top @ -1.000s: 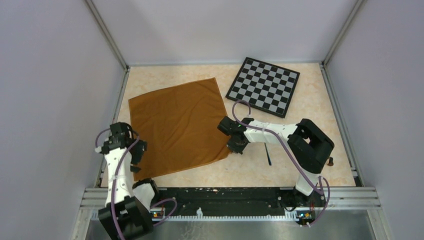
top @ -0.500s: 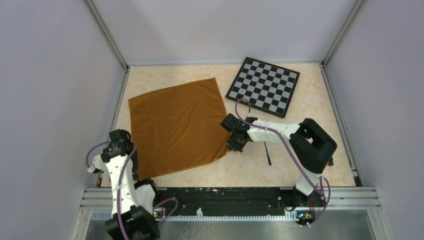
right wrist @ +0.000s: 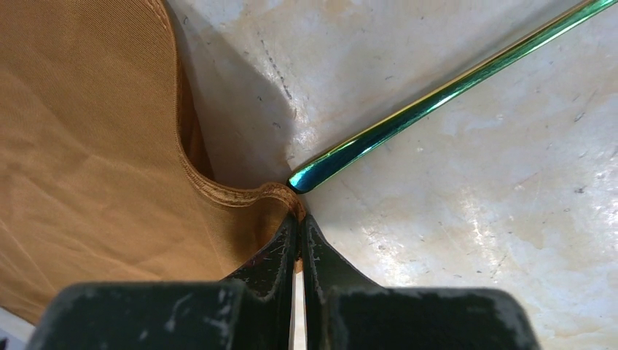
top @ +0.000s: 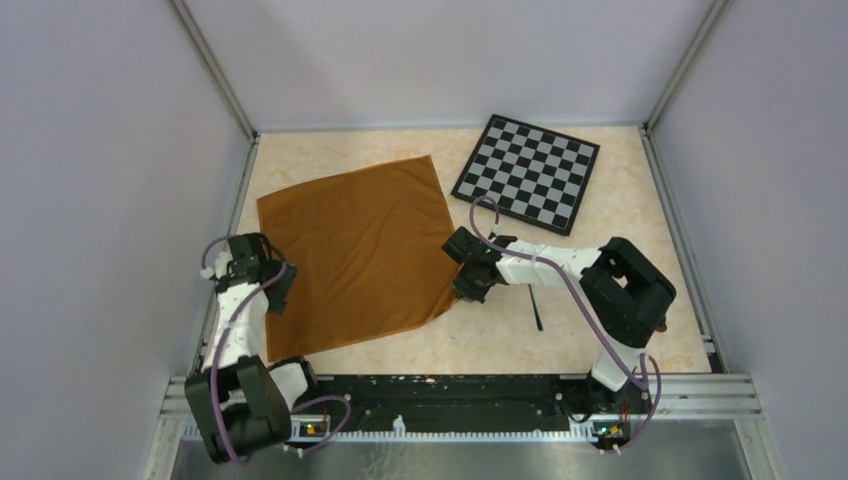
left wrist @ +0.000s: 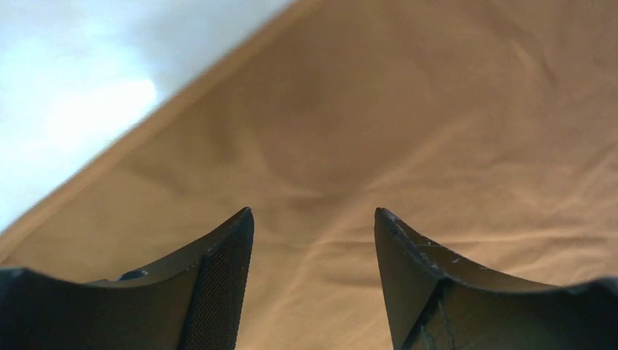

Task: Fold the napkin into a case and place the utensils inside
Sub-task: Flatten the napkin at the center of the board.

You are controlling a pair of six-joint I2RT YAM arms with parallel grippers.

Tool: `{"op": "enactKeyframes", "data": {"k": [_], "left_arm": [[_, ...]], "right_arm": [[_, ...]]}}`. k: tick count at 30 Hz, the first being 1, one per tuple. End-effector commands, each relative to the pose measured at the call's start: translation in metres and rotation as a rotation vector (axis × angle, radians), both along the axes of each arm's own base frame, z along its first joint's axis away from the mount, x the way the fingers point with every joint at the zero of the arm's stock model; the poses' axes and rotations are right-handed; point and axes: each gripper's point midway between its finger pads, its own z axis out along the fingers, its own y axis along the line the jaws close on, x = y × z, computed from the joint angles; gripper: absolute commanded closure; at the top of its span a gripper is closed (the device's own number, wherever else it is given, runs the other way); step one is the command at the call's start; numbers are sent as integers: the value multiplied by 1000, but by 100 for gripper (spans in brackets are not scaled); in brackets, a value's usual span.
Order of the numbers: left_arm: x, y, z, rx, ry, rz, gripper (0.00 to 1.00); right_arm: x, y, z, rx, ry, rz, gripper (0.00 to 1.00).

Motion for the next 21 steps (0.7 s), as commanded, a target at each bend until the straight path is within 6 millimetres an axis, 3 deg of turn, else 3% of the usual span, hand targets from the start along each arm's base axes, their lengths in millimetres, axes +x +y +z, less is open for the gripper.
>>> {"op": "enactKeyframes", "data": {"k": [1, 4, 7, 12, 16, 21], "left_arm": [[79, -21, 14, -13, -177, -186, 35], [115, -32, 6, -35, -179, -222, 36], [143, -31, 5, 9, -191, -237, 38], [173, -29, -13, -35, -156, -201, 35], [199, -36, -33, -102, -152, -181, 33], [245, -43, -48, -149, -202, -214, 34]], "right_arm": [[7, -15, 4, -48, -70, 24, 100], [8, -15, 5, -44, -95, 48, 100], [11, -8, 6, -16, -128, 103, 100], [27, 0, 13, 9, -206, 194, 100], [44, 5, 27, 46, -266, 243, 100], [66, 7, 50, 99, -361, 266, 100]]}}
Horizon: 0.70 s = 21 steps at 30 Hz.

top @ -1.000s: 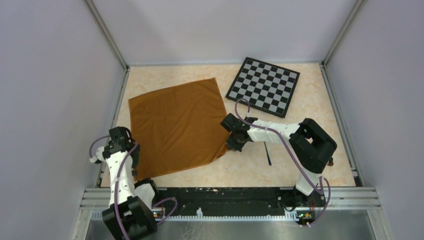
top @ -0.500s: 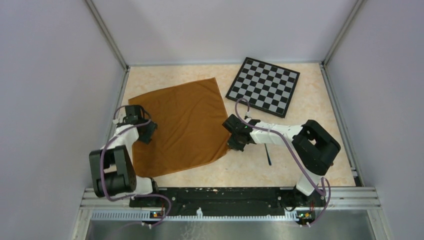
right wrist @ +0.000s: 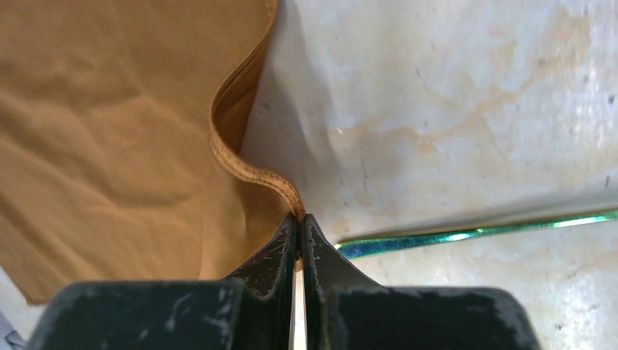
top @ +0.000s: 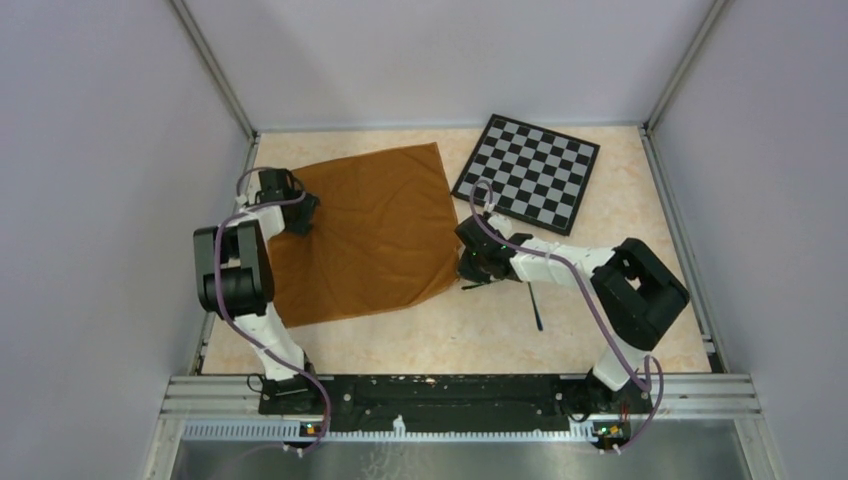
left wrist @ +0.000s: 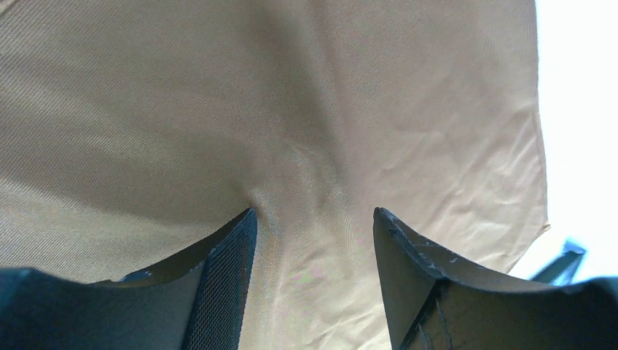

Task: Fold the napkin into a case and place the utensils inside
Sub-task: Flatten the napkin at the center of the board.

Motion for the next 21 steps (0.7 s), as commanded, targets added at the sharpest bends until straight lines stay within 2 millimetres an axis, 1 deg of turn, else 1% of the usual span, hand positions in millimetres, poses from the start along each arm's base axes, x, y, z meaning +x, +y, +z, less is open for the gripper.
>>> {"op": "enactKeyframes", "data": {"k": [1, 2, 3, 4, 5, 6, 7, 8, 9, 11, 12, 13, 14, 16, 17, 18, 19, 20, 21], "left_arm": [[42, -11, -22, -41, -19, -47, 34], [54, -15, -23, -26, -23, -84, 34], [77, -17, -10, 2, -47, -125, 34], [87, -19, -7, 24, -29, -161, 32], [93, -21, -4, 51, -6, -202, 31], [97, -24, 4, 65, -3, -240, 29], [95, -28, 12, 78, -5, -278, 26], [86, -29, 19, 91, 6, -305, 24], [73, -28, 26, 109, 27, -327, 19], [34, -20, 35, 144, 113, -328, 14], [11, -16, 40, 156, 151, -332, 13], [-13, -12, 40, 169, 196, -329, 13], [-37, -5, 50, 197, 211, -313, 13], [-83, 11, 54, 240, 278, -282, 14], [-103, 21, 58, 268, 296, -250, 14], [-122, 31, 59, 282, 313, -218, 16], [-140, 44, 57, 280, 321, -181, 19], [-157, 59, 54, 275, 322, -126, 25], [-169, 68, 48, 277, 322, -96, 31]], "right_arm": [[29, 9, 39, 98, -141, 49, 100], [32, 9, 40, 105, -145, 52, 100], [36, 8, 40, 107, -150, 56, 100], [40, 9, 40, 111, -163, 65, 100], [45, 11, 41, 113, -181, 87, 100], [50, 11, 41, 110, -194, 104, 100], [55, 13, 42, 111, -203, 126, 100], [58, 14, 42, 110, -196, 144, 100], [61, 15, 42, 112, -195, 161, 100], [65, 18, 46, 121, -197, 192, 100], [66, 18, 48, 124, -207, 202, 100], [67, 21, 52, 133, -220, 212, 100], [67, 21, 55, 139, -228, 220, 100], [67, 22, 60, 144, -245, 229, 100], [67, 21, 61, 141, -251, 235, 100], [64, 23, 63, 150, -249, 252, 100], [63, 23, 62, 157, -253, 260, 100], [61, 24, 62, 165, -258, 270, 100], [60, 24, 61, 167, -260, 279, 100]]}}
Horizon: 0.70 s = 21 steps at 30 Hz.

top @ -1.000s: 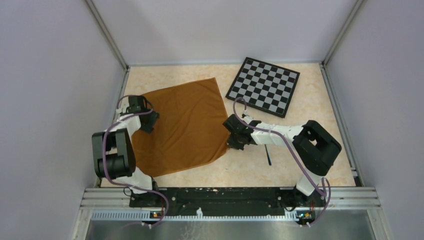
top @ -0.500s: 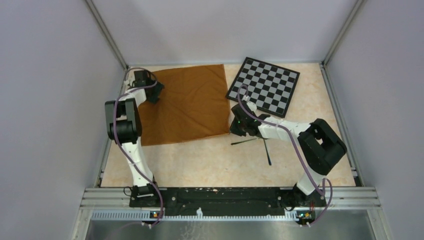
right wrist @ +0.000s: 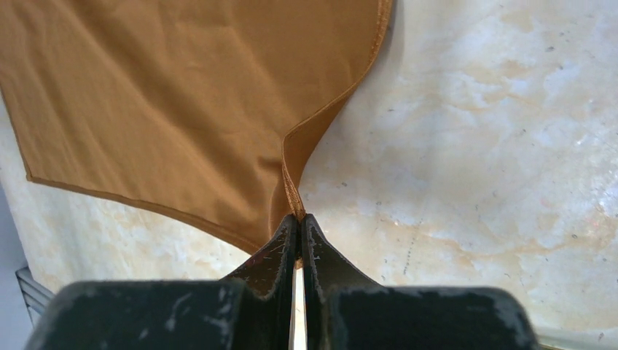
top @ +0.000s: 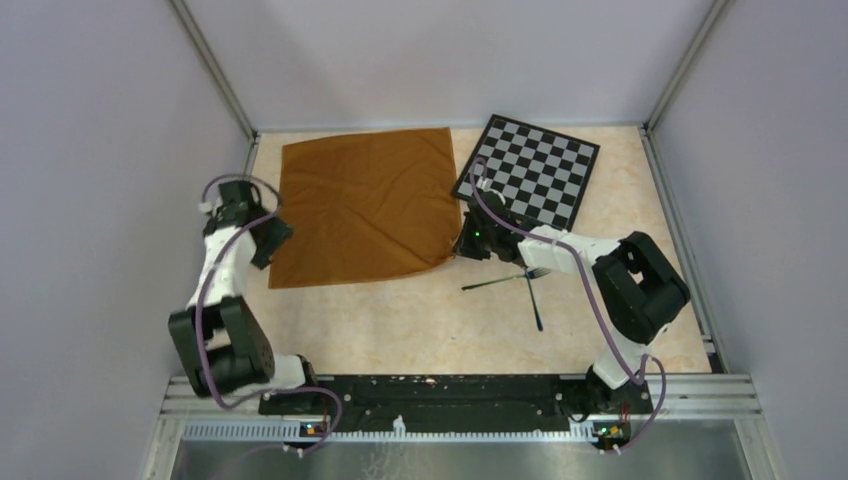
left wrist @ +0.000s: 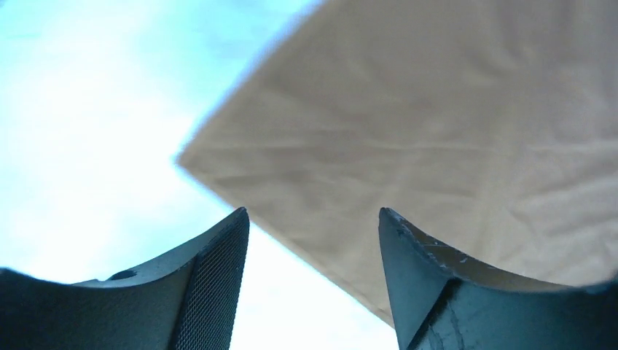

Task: Fold the napkin into a case and place the utensils inside
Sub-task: Flatten the napkin at the center of the board, then pick up the flattened napkin from the center of the board.

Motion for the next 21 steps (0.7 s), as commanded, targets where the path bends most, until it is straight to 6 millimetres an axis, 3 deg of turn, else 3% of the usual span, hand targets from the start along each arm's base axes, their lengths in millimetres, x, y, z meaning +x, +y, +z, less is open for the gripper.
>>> {"op": "enactKeyframes", "data": {"k": [1, 6, 11, 21], "left_arm": [[-79, 51, -21, 89, 94, 128, 35], [-80, 44, -62, 38, 132, 62, 40], [-71, 52, -84, 45, 209, 5, 51], [-57, 76, -69, 129, 186, 55, 44]], "right_arm": [[6, 13, 27, 70, -94, 69, 100], [2, 19, 31, 110, -104, 104, 100], [-4, 17, 28, 127, -99, 111, 100], [1, 11, 24, 137, -96, 90, 100]]}}
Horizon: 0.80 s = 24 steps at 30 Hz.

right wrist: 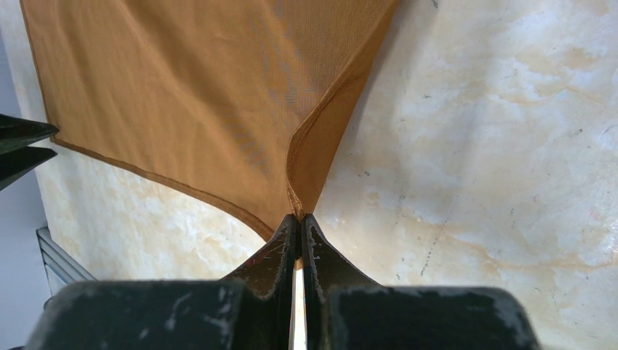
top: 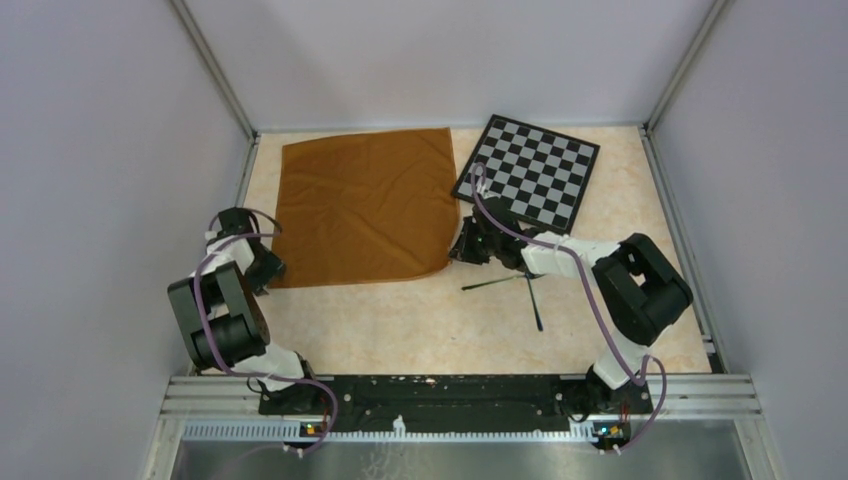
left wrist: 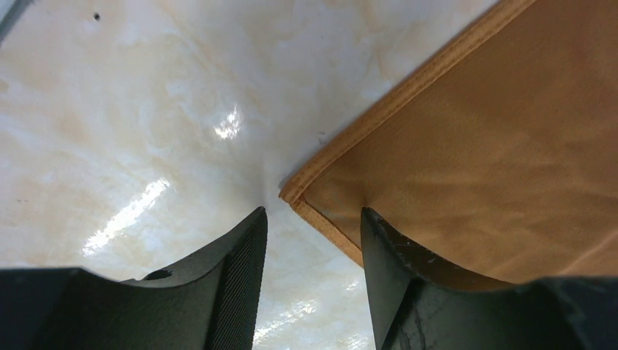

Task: Fold the napkin into a case and place the utensils inside
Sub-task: Pick up the flattened napkin from the center of the board.

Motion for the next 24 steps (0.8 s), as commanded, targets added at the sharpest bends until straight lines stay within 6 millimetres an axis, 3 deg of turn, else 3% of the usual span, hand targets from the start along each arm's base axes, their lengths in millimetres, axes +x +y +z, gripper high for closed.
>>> {"op": "enactKeyframes", "data": {"k": [1, 12, 19, 24], "left_arm": [[18, 19, 11, 60, -29, 15, 43], [-3, 17, -12, 61, 53, 77, 42], [-2, 6, -37, -14, 82, 57, 60], [-1, 11, -37, 5, 95, 48, 75]], "right_arm": [[12, 0, 25, 61, -75, -10, 100], [15, -3, 29, 79, -82, -24, 100], [16, -3, 31, 77, -89, -28, 100], [17, -3, 34, 79, -99, -26, 100]]}}
